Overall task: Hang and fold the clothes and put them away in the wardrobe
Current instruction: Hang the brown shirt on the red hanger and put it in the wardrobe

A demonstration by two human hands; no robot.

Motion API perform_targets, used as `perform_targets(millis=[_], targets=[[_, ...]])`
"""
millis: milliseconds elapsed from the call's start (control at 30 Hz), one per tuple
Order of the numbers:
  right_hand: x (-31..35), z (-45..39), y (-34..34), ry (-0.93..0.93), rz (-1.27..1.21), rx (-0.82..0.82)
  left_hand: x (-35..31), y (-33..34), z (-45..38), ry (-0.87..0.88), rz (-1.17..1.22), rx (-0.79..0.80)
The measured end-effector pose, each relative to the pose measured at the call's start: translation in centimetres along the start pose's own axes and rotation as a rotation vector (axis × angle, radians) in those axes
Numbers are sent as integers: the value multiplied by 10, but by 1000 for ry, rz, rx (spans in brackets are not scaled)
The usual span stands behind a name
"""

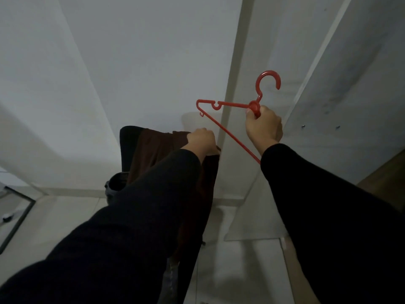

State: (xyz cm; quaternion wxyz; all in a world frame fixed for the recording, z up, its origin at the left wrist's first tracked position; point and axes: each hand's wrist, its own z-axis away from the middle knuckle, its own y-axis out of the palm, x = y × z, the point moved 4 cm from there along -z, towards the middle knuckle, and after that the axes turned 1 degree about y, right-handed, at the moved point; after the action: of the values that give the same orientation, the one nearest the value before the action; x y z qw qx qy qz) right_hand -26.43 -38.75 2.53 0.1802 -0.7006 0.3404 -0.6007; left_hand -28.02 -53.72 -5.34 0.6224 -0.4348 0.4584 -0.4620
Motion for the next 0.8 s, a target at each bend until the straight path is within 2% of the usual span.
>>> perform_targets(millis=[133, 233, 367, 500, 567, 633, 700, 733, 800], targets=[[-6, -13, 6, -6, 12, 12, 17, -3, -16, -45, 63, -6], [-4, -13, 9, -5, -8, 9, 35, -20, -16, -54, 191, -81], [7, -6, 12, -6, -34, 9, 73, -44, -1, -175, 394, -197], [17, 10, 11, -27, -42, 2, 107, -51, 20, -313, 546, -214], [21, 19, 13, -35, -47, 6, 113, -46, 35, -304, 625, -212], [24, 28, 15, -39, -51, 11, 113, -32, 45, -256, 810, -60], [27, 36, 17, -40, -50, 6, 111, -13, 57, -234, 982, 245], [28, 39, 17, -39, -50, 1, 111, -3, 61, -238, 990, 375], [29, 46, 16, -39, -38, -12, 110, 10, 66, -221, 854, 555]])
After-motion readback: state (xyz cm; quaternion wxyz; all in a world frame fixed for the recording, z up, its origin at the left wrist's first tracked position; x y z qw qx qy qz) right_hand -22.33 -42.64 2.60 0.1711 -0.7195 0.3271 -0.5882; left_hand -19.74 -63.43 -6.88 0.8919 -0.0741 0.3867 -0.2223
